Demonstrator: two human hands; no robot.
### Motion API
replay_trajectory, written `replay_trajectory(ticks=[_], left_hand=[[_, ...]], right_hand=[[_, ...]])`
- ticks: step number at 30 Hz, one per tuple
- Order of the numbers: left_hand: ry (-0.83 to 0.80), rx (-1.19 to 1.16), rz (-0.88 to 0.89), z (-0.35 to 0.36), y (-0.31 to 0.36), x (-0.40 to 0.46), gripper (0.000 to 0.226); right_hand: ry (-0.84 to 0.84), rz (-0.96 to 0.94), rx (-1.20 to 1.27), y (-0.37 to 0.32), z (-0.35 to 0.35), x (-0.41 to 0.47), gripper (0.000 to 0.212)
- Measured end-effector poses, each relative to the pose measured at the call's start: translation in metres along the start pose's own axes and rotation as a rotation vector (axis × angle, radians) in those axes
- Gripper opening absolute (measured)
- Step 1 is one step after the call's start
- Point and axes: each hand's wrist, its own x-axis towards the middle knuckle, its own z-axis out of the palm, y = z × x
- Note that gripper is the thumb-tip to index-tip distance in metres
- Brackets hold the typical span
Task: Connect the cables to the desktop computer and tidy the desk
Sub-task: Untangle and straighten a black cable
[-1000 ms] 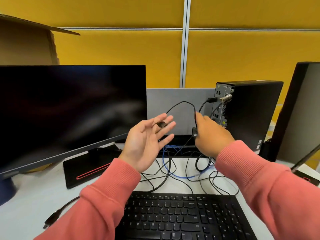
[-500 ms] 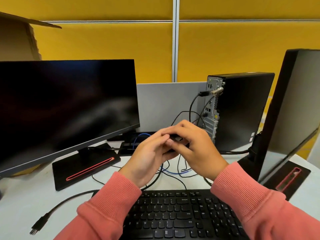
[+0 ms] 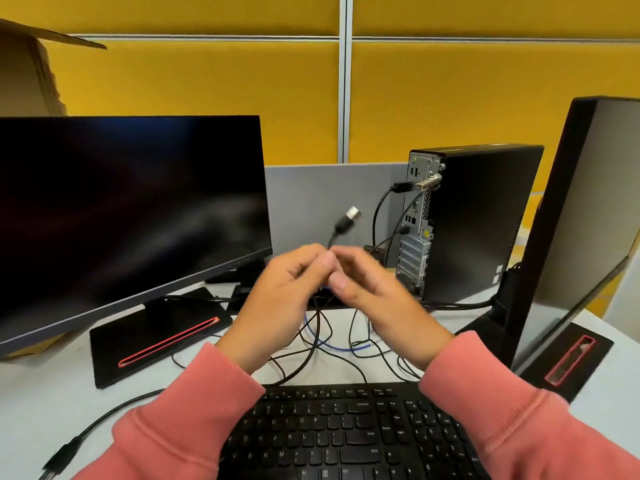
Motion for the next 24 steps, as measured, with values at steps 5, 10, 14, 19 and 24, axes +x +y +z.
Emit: replay_trajectory(ticks=[5, 10, 14, 19, 24], left_hand=[[0.111, -0.192, -0.081, -0.016, 0.013, 0.022, 0.030], [0.335, -0.072, -0.118, -0.067, 0.018, 0.056, 0.030], [0.404, 0.065, -0.190, -0.121, 0.008, 0.072, 0.031], [0.232, 0.243, -0.227, -0.100, -0.017, 0.062, 0.030], [0.135, 0.117, -0.250, -0.070, -0.040, 0.057, 0.032]], right_hand=[[-0.228, 0.223, -0.399, 0.017, 0.017, -0.014, 0.014], [-0.229, 0.435, -1.010, 0.024, -0.006, 0.000, 0.039], [-0.366, 0.640, -1.428, 0.023, -0.039, 0.013, 0.020], [-0.641, 0.888, -1.587, 0.028, -0.048, 0.027, 0.038], [-0.664, 0.635, -1.266, 0.062, -0.034, 0.009, 0.040]])
